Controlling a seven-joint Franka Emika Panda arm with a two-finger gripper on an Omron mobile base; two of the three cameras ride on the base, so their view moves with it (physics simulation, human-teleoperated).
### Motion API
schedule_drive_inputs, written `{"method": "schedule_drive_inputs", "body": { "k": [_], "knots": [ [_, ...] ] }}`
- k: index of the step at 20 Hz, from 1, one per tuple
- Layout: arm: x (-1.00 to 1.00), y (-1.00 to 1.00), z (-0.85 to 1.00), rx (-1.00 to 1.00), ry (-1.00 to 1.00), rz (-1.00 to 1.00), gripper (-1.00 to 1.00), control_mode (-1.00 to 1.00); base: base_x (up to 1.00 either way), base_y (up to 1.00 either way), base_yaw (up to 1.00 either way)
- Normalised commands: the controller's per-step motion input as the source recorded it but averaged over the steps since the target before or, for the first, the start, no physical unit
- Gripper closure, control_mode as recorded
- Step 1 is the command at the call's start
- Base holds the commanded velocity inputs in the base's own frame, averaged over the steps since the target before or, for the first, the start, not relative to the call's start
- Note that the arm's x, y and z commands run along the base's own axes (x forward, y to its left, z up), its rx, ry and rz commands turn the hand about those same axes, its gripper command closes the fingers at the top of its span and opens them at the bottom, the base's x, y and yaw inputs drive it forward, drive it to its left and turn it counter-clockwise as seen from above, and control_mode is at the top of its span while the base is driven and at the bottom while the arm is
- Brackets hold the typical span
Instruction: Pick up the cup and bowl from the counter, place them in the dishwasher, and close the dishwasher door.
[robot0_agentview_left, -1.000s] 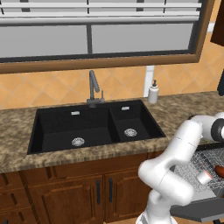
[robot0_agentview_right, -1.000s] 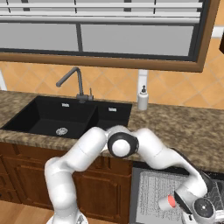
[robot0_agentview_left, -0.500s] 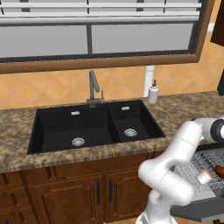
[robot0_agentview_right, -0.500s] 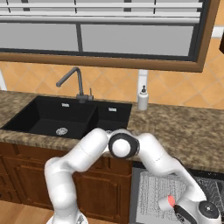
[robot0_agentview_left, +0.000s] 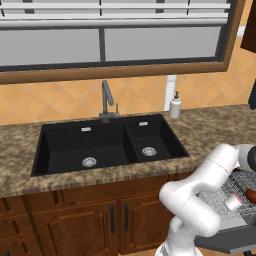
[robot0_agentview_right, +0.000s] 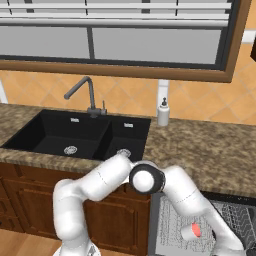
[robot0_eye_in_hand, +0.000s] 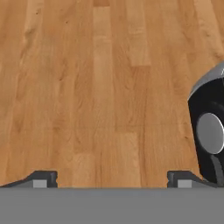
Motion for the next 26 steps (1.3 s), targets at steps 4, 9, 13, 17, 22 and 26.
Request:
{"method": "schedule_drive_inputs", "body": {
  "k": [4,9,13,17,22,26],
  "knots": [
    [-0.56,0.0,-0.58,0.3,0.0,0.0,-1.0,-1.0,0.0,0.0,0.0],
    [-0.16,0.04,-0.09,0.27,-0.02,0.0,-1.0,-1.0,0.0,0.0,0.0],
    [-0.13,0.33,-0.21,0.31,-0.2,0.0,-1.0,-1.0,0.0,0.0,0.0],
    [-0.1,0.51,-0.31,0.25,-0.39,-0.02,-1.0,-1.0,0.0,0.0,0.0],
    [-0.02,0.53,-0.19,-0.02,-0.5,-0.08,-1.0,-1.0,0.0,0.0,0.0],
    [0.03,0.75,-0.24,0.0,-0.47,-0.11,-1.0,-1.0,0.0,0.0,0.0]
  ]
}}
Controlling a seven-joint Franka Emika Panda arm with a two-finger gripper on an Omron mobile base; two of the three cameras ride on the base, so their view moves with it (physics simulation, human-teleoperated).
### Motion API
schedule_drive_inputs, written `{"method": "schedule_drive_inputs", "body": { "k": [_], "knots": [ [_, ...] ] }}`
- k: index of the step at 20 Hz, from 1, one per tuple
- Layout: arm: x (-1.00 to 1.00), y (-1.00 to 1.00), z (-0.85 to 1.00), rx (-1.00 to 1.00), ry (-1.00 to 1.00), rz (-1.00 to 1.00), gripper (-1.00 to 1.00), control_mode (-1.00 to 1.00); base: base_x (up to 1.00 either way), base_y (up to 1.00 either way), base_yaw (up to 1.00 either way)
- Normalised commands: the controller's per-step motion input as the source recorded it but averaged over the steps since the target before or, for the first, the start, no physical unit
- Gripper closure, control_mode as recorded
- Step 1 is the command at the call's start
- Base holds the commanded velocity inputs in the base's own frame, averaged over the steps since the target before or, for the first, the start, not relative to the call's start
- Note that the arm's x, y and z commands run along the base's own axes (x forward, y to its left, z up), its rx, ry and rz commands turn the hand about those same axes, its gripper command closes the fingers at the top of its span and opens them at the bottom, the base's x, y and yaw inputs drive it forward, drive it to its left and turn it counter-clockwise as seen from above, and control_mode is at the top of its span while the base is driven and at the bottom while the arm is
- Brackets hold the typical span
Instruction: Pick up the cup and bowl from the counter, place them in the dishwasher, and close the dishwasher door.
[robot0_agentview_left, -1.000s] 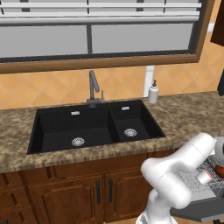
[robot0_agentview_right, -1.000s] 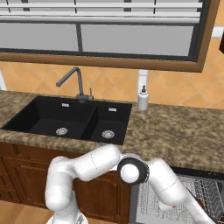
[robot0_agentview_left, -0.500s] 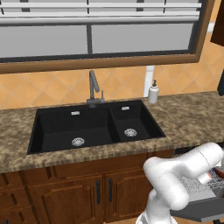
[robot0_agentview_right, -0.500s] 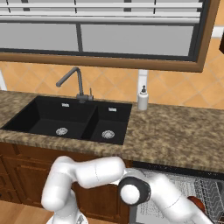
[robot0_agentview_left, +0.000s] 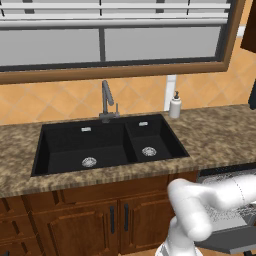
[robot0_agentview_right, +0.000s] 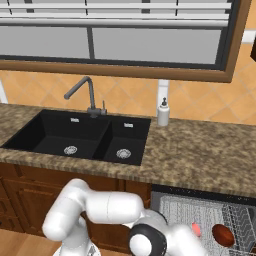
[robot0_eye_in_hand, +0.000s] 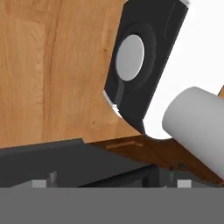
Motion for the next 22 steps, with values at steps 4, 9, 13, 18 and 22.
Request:
{"method": "schedule_drive_inputs", "body": {
  "k": [4,9,13,18,22],
  "knots": [
    [0.34,0.36,-0.01,0.0,-0.29,-0.04,-1.0,-1.0,0.0,0.0,0.0],
    [0.21,0.02,0.0,0.0,-0.19,0.0,-1.0,-1.0,0.0,0.0,0.0],
    [0.34,0.03,0.0,0.03,-0.04,0.0,-1.0,-1.0,0.0,0.0,0.0],
    [0.47,0.0,-0.13,0.04,0.0,0.0,-1.0,-1.0,0.0,0.0,0.0],
    [0.36,-0.02,-0.57,0.12,-0.01,0.0,-1.0,-1.0,0.0,0.0,0.0]
  ]
}}
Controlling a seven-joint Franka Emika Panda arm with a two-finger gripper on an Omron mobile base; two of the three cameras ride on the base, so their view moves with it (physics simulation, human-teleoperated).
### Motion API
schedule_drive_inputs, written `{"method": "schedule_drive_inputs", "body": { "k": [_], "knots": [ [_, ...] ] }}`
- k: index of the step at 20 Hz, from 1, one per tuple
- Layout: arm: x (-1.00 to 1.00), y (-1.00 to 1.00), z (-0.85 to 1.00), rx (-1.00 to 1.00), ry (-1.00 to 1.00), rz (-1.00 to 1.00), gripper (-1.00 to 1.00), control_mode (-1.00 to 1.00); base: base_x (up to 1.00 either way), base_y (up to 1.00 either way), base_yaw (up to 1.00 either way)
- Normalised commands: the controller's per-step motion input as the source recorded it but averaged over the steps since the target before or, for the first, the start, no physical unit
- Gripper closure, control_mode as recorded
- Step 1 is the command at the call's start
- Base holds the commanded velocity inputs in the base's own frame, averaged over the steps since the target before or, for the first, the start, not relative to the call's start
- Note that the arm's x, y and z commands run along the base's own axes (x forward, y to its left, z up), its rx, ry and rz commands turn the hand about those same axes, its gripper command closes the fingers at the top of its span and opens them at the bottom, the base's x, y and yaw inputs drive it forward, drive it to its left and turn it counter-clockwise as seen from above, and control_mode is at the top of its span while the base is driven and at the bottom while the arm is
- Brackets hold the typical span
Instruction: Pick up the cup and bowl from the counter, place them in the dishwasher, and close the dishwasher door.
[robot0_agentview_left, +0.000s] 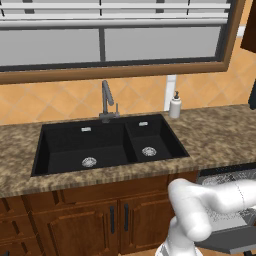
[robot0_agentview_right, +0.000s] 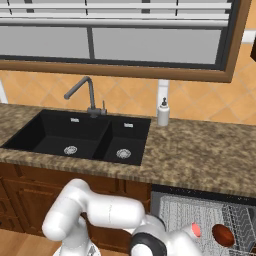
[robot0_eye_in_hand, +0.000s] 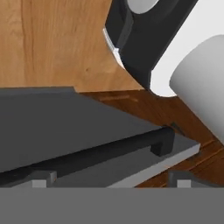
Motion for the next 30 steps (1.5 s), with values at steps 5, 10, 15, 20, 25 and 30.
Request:
{"method": "schedule_drive_inputs", "body": {
  "k": [5,10,15,20,25,30],
  "knots": [
    [0.17,-0.09,-0.6,0.13,-0.11,0.0,-1.0,-1.0,0.0,0.0,0.0],
    [0.23,0.0,-0.04,0.03,-0.37,0.0,-1.0,-1.0,0.0,0.0,0.0],
    [0.46,0.08,0.0,0.02,-0.38,0.0,-1.0,-1.0,0.0,0.0,0.0],
    [0.95,0.25,0.15,0.03,-0.23,0.0,-1.0,-1.0,0.0,0.0,0.0],
    [1.0,0.03,0.66,0.03,-0.23,0.0,-1.0,-1.0,0.0,0.0,0.0],
    [1.0,0.05,0.74,0.01,-0.29,0.0,-1.0,-1.0,0.0,0.0,0.0]
  ]
}}
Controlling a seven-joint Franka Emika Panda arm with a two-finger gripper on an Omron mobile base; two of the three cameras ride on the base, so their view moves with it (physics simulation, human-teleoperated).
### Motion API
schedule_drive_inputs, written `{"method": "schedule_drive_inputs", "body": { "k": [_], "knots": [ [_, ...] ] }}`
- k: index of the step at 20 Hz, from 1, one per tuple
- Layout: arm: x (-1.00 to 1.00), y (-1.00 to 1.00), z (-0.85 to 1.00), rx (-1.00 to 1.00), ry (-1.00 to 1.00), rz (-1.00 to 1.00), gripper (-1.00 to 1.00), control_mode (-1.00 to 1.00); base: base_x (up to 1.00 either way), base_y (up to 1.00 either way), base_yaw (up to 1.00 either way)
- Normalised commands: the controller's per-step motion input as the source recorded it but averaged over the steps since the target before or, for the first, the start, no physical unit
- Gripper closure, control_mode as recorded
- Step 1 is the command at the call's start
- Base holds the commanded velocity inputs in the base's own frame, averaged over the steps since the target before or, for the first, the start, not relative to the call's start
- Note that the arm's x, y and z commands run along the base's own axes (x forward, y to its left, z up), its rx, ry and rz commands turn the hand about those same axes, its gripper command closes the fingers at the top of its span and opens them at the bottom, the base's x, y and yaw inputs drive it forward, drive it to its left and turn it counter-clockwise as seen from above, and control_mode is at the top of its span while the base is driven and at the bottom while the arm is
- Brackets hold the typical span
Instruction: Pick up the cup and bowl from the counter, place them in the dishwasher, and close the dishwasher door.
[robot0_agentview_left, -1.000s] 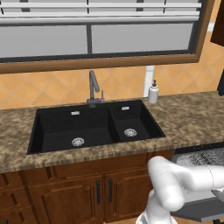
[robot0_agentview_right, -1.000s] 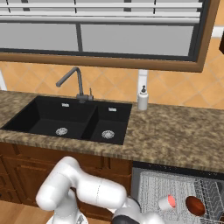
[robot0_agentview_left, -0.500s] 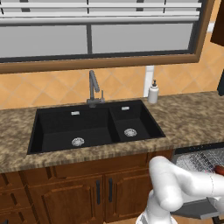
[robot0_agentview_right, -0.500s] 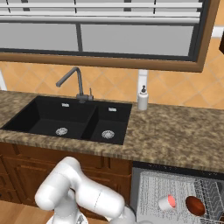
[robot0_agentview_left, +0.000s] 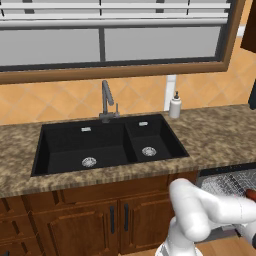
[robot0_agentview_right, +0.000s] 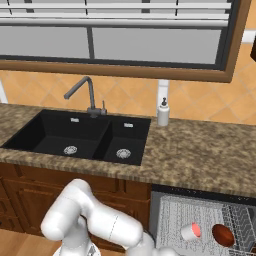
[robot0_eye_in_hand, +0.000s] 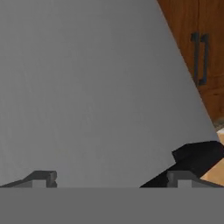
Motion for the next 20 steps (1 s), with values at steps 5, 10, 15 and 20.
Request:
{"method": "schedule_drive_inputs", "body": {
  "k": [5,10,15,20],
  "knots": [
    [1.0,0.25,0.51,0.0,-0.14,0.0,-1.0,-1.0,0.0,0.0,0.0],
    [1.0,0.56,0.46,-0.02,0.03,-0.05,-1.0,-1.0,0.0,0.0,0.0],
    [1.0,0.76,0.65,-0.11,0.16,-0.1,-1.0,-1.0,0.0,0.0,0.0],
    [1.0,0.45,0.61,-0.09,0.29,-0.11,-1.0,-1.0,0.0,0.0,0.0]
  ]
}}
